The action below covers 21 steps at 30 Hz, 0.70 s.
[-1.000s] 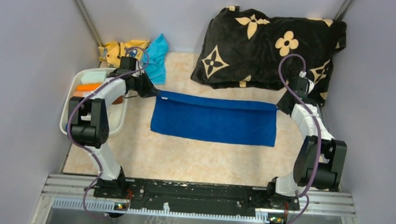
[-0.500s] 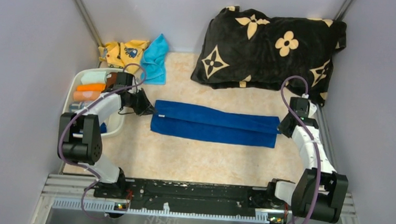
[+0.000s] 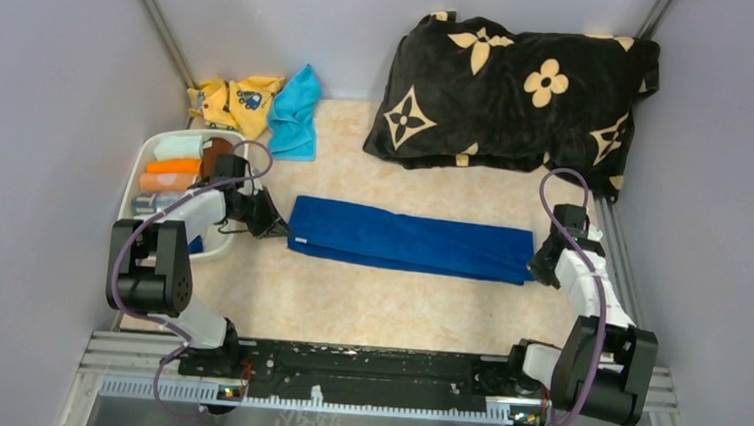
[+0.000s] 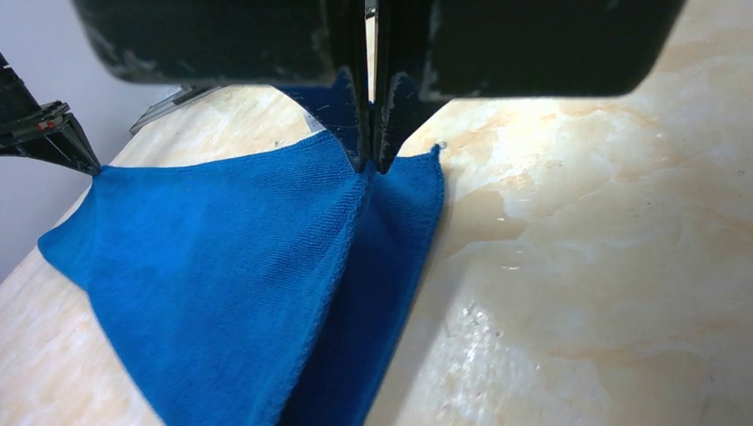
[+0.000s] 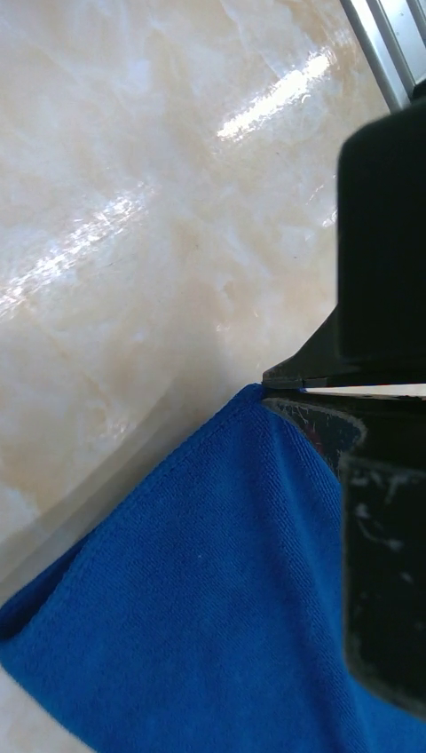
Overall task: Roll the towels
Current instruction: Fold the towel at the center of the board.
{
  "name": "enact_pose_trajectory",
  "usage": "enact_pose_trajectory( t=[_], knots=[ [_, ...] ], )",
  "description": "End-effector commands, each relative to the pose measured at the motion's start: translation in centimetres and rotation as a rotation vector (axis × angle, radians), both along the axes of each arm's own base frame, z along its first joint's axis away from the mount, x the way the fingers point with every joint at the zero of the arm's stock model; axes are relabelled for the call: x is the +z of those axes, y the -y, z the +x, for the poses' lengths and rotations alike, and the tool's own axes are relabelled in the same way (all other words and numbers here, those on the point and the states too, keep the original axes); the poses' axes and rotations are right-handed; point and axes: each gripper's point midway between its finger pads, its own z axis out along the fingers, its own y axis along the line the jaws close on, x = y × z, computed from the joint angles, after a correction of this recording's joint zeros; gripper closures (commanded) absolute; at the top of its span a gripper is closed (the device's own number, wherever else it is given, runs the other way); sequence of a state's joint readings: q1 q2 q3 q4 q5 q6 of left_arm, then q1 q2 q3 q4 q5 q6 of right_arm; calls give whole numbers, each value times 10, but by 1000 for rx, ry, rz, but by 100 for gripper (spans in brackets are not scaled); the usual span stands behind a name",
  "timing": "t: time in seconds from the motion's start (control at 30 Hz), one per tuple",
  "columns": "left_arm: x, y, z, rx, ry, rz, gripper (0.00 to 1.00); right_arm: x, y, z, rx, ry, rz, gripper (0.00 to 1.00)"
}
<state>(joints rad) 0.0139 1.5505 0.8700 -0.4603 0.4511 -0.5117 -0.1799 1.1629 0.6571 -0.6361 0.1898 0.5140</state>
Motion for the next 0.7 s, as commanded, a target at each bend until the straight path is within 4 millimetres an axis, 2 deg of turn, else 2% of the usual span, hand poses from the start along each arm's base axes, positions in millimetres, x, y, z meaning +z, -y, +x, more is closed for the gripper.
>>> enact_pose_trajectory(
  t=[0.0, 0.37, 0.53, 0.67],
  knots=[
    [-13, 2, -6, -16, -14, -21, 98, -10, 6, 3, -54, 2, 12, 100],
    [-29, -4, -18, -13, -55, 21, 93, -15, 7, 2, -82, -16, 41, 100],
    [-26, -6, -24, -6, -53, 36, 92, -10, 6, 5, -75, 1, 48, 97],
    [-13, -10, -22, 7, -21, 63, 93, -11, 8, 3, -82, -2, 38, 98]
  ],
)
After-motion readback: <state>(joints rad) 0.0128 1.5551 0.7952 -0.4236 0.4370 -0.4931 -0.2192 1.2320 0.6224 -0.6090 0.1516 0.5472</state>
